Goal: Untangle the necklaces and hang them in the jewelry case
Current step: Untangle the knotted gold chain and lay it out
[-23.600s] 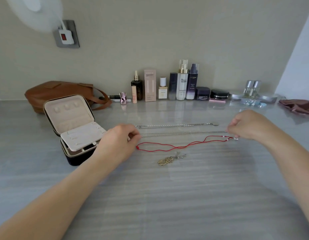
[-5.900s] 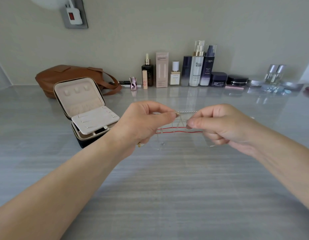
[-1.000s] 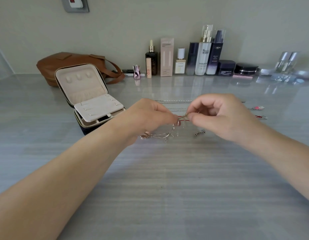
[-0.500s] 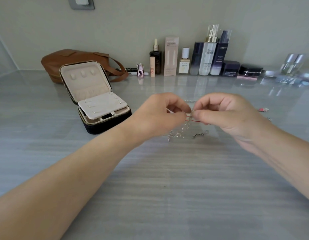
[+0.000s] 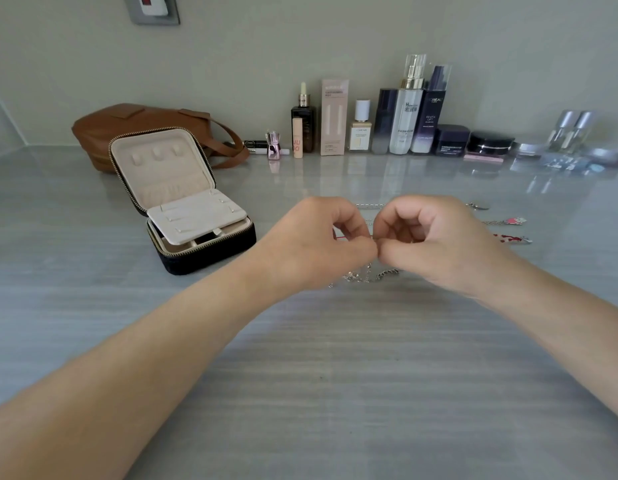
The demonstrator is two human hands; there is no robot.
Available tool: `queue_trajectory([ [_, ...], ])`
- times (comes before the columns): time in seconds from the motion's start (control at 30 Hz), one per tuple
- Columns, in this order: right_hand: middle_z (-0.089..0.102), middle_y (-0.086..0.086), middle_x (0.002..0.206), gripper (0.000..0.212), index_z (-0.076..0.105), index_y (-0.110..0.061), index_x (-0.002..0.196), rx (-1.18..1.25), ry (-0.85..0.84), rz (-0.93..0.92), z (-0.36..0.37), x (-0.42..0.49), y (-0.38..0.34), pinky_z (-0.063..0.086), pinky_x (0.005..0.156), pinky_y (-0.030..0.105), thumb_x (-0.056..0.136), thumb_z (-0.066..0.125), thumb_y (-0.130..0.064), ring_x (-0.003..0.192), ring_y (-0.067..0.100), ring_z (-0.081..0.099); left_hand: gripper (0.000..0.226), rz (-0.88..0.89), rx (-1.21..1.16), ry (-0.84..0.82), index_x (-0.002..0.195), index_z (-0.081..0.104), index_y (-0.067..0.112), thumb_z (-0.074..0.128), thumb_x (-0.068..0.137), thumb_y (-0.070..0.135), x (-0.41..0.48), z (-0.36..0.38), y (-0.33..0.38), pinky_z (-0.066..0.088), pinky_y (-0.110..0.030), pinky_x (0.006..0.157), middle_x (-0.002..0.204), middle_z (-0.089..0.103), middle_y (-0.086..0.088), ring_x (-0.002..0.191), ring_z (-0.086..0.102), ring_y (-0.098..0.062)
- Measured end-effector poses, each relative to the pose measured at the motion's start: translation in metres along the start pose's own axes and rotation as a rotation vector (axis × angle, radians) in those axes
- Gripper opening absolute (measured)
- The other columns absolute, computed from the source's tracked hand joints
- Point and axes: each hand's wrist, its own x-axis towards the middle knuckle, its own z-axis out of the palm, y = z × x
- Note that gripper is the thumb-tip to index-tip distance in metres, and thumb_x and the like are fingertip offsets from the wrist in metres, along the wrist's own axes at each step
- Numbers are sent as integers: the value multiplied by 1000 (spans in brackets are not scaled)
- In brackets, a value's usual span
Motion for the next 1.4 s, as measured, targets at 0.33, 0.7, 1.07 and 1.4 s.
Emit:
queue_trajectory([
  [0.33,54,-1,62,5,58,-16,62,44,-19,16,-1,2,6,37,57,25,57,59,-18,58,10,46,17,-269,-369,-186,65,57,14,51,54,25,3,-8,-4,33,-23,53,76,61,3,64,48,-11],
  [0.7,55,3,61,12,58,-17,61,136,15,122,-5,2,3,34,59,26,67,64,-8,60,13,45,13,-284,-456,-172,53,48,19,47,61,29,8,-16,-10,29,-26,55,64,55,6,58,43,-11],
  [1.07,54,7,63,8,50,-16,52,469,23,235,-11,5,1,33,51,22,56,53,-9,49,8,47,20,-317,-328,-153,60,52,15,50,80,19,9,-15,-9,31,-25,57,69,57,2,66,45,-13],
  [1.4,56,3,53,15,45,-14,52,723,-24,280,-11,4,0,24,42,19,59,47,-1,40,9,37,21,-299,-319,-165,59,54,16,52,79,19,7,-14,-7,30,-24,55,67,56,3,66,44,-13],
])
